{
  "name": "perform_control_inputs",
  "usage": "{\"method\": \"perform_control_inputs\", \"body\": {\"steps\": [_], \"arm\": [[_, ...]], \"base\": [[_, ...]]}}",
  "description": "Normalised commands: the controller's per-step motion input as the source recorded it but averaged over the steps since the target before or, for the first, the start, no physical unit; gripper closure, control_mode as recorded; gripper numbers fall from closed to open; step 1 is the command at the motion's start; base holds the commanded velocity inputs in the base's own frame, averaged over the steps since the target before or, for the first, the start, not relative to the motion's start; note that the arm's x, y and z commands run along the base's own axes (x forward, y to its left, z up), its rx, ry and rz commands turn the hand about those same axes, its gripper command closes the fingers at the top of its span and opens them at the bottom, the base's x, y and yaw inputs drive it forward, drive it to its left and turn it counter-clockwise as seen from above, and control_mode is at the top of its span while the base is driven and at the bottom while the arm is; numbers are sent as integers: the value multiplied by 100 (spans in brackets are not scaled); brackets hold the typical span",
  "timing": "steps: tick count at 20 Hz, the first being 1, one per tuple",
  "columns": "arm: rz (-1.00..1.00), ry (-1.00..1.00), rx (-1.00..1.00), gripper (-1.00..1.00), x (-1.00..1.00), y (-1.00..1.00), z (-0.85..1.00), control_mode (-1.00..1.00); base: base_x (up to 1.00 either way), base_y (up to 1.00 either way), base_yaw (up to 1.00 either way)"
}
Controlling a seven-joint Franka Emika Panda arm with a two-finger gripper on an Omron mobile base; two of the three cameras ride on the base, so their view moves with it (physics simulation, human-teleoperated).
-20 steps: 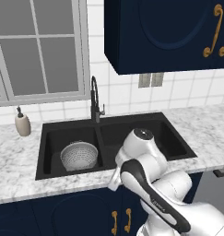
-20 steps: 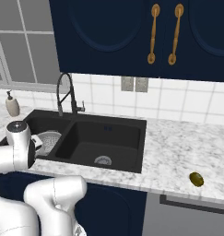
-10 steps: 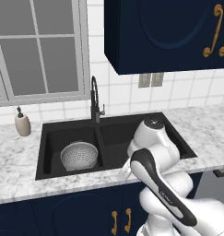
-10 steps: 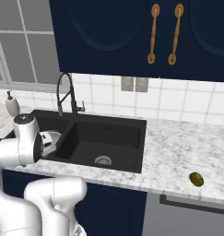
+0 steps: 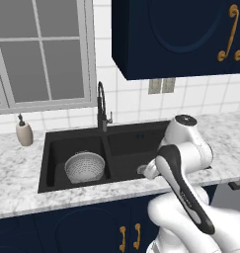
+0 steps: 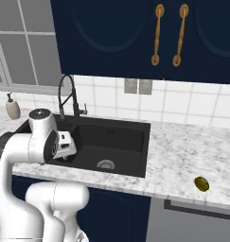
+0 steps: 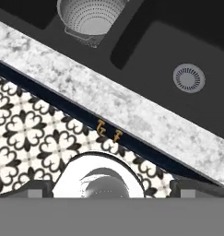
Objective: Put the colander in the sink, put the kiwi in the colander, and turn on the sink faucet and pour water over the colander.
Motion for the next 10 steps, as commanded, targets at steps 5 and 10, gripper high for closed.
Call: {"method": "perform_control_inputs", "body": {"steps": [5, 10], "arm": [[-28, 2, 0, -100, 0, -76, 17, -100], [-25, 1, 0, -100, 0, -72, 8, -100]], "base": [[0, 0, 0], [0, 0, 0]]}}
